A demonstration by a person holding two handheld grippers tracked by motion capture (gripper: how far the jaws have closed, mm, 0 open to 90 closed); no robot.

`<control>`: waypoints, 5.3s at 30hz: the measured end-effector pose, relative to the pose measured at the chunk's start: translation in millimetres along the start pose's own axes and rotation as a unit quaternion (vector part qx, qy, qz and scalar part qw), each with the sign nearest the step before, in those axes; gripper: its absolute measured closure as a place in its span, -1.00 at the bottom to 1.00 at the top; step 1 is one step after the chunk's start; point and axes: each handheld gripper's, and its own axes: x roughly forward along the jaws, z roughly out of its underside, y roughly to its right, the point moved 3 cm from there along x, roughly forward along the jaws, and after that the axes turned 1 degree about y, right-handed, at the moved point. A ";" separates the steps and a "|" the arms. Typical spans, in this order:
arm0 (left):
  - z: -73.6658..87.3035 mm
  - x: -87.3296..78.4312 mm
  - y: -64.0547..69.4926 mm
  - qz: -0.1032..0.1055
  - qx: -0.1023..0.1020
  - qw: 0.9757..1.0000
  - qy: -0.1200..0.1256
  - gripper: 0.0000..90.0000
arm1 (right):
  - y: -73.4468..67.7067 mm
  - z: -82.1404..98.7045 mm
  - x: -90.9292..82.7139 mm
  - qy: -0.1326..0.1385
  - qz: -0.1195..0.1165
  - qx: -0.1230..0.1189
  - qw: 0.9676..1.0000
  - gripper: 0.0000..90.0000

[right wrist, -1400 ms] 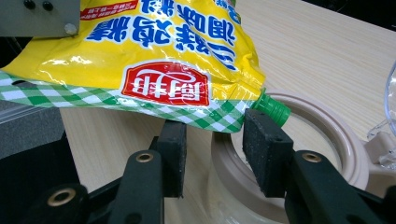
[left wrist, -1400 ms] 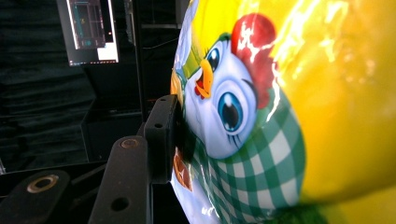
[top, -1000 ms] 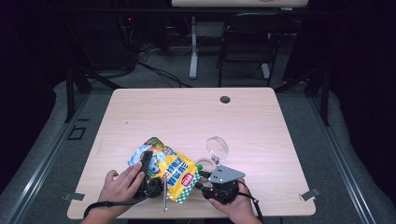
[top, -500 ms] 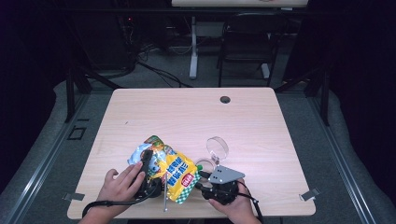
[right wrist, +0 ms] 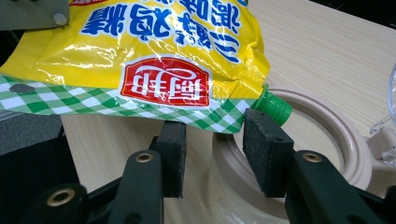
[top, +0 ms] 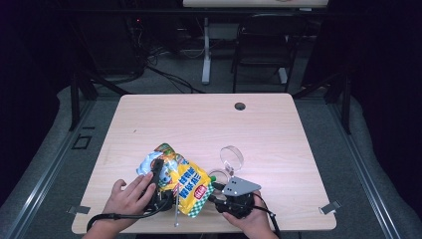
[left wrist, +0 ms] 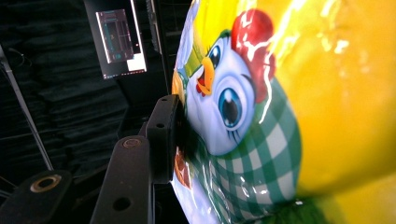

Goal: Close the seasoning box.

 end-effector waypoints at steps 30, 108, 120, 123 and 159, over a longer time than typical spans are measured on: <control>-0.9 -5.3 -13.9 0.006 0.022 1.000 0.002 0.28 | -2.3 -3.5 -5.1 0.010 0.007 -0.001 1.000 0.34; -16.9 -11.6 -38.2 0.041 0.069 0.997 0.005 0.37 | -3.6 -3.8 -8.3 0.010 0.057 0.009 0.998 0.87; -19.1 -12.4 -40.8 0.040 0.070 0.997 0.008 0.38 | -3.7 -3.2 -8.7 0.015 0.063 0.016 0.998 0.91; -20.0 -12.1 -41.6 0.038 0.073 0.997 0.009 0.38 | -2.9 -3.1 -9.8 0.015 0.064 0.016 0.998 0.91; -31.2 -20.7 -48.1 0.025 0.101 0.994 0.017 0.49 | 4.2 -0.3 -10.6 0.019 0.075 0.028 0.997 0.91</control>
